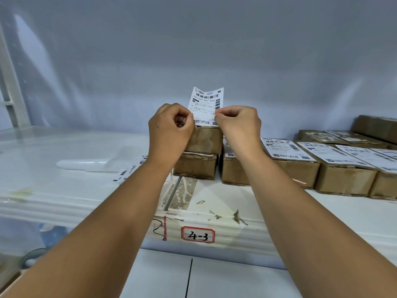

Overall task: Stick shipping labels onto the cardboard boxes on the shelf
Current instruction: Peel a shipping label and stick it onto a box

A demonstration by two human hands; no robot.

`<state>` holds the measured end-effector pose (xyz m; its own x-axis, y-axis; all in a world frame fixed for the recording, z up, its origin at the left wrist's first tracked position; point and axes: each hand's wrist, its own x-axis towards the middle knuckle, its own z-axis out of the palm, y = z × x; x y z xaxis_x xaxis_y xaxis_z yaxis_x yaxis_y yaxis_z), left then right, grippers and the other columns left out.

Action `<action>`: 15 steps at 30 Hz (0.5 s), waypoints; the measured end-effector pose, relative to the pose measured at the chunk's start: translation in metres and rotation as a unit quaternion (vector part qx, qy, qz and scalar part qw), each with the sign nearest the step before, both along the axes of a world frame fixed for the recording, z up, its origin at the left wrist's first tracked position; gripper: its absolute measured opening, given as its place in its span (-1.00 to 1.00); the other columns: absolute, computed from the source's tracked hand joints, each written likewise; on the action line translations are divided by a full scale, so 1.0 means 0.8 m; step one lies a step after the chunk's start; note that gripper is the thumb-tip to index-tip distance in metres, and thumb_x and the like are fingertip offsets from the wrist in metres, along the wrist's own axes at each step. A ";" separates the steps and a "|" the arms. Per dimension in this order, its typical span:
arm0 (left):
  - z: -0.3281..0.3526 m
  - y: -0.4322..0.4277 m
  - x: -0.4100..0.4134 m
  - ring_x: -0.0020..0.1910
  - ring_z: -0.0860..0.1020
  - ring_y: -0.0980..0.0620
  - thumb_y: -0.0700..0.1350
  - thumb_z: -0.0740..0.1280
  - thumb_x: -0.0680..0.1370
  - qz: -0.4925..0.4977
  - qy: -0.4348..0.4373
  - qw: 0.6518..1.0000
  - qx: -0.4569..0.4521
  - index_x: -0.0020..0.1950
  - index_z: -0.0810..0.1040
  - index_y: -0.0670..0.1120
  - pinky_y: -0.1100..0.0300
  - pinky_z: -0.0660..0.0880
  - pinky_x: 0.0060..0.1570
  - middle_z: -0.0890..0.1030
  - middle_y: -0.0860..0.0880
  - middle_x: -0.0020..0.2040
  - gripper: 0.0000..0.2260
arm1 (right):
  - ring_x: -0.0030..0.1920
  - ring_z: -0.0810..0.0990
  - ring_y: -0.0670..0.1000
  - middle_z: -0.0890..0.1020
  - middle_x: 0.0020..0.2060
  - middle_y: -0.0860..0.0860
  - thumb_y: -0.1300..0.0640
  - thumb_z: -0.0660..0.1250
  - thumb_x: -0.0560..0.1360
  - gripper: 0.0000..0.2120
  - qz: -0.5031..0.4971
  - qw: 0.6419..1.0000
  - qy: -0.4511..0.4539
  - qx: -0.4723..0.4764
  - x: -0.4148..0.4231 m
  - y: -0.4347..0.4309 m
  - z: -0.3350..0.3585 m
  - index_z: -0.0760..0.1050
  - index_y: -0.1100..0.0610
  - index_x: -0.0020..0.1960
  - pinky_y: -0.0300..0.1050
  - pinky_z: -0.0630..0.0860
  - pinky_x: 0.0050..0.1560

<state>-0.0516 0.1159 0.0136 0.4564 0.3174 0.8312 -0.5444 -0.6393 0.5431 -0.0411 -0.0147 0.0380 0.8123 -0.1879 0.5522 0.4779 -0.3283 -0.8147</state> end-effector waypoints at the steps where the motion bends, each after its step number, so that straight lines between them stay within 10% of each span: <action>1: 0.000 0.000 0.000 -0.29 0.49 0.21 -0.22 0.34 0.46 0.001 -0.002 1.000 0.004 -0.22 0.57 -0.09 0.35 0.46 -0.16 0.55 0.02 -0.19 -0.92 | -0.20 0.55 -0.16 0.58 -0.32 -0.23 0.20 0.34 0.43 -0.84 -0.002 1.000 0.000 -0.004 0.000 0.000 0.000 0.60 -0.01 -0.26 -0.40 0.42 -0.25; 15: 0.006 0.004 0.001 -0.24 0.50 0.34 -0.15 0.35 0.50 -0.012 0.057 0.998 -0.040 -0.13 0.67 -0.05 0.60 0.31 -0.17 0.58 0.13 -0.16 -0.90 | -0.12 0.54 -0.17 0.63 -0.20 -0.15 0.19 0.35 0.43 -0.87 -0.023 0.999 -0.009 -0.023 0.002 0.003 0.000 0.68 0.07 -0.13 -0.57 0.34 -0.32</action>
